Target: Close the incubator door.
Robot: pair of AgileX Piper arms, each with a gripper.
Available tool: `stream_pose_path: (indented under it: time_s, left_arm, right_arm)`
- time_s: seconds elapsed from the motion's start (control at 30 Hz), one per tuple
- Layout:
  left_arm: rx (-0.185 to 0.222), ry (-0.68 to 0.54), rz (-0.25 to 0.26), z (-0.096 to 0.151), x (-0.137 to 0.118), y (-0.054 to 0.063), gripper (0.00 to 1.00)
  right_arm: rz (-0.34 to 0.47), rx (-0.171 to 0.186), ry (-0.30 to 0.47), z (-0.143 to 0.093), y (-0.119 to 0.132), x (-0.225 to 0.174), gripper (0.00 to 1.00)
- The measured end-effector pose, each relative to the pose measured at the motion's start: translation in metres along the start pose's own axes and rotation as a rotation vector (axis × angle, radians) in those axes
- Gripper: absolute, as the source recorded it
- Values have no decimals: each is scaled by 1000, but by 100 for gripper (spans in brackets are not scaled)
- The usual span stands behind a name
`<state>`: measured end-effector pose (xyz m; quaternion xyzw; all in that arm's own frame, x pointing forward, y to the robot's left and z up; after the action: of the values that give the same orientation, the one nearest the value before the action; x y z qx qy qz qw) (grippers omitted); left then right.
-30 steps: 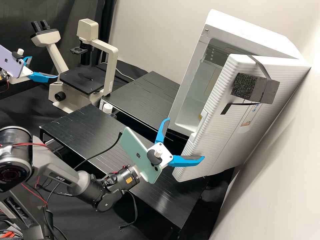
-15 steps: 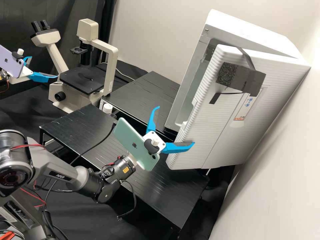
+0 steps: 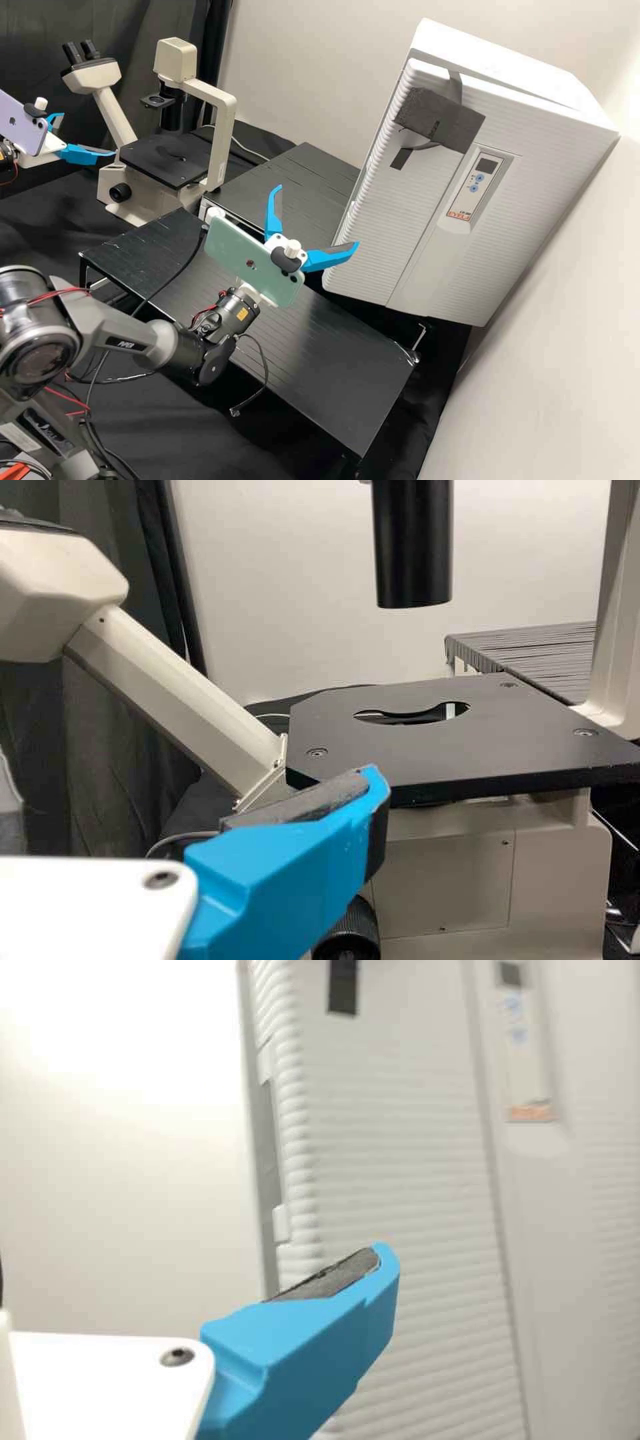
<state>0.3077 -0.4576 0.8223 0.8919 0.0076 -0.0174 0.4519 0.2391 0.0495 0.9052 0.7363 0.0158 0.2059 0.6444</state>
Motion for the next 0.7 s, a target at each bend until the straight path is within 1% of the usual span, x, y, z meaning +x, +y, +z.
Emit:
stream_pose_path:
  time_s: [0.17,0.27,0.33,0.43,0.5,0.6,0.7]
  left_arm:
    - [0,0,0,0,0,0,100]
    - [0,0,0,0,0,0,100]
    - [0,0,0,0,0,0,100]
    - [0,0,0,0,0,0,100]
    - [0,0,0,0,0,0,100]
    - [0,0,0,0,0,0,100]
    - [0,0,0,0,0,0,100]
  right_arm:
    - [-50,-51,3,0,-16,21,100]
    - [-54,-71,-5,1,-21,31,100]
    - [-57,-71,-20,3,-22,33,100]
    - [-36,-70,-35,4,-20,33,100]
    - [-15,-86,-50,4,-19,32,100]
    - [16,-89,-84,6,-21,24,100]
    - [35,-71,-92,7,-23,15,100]
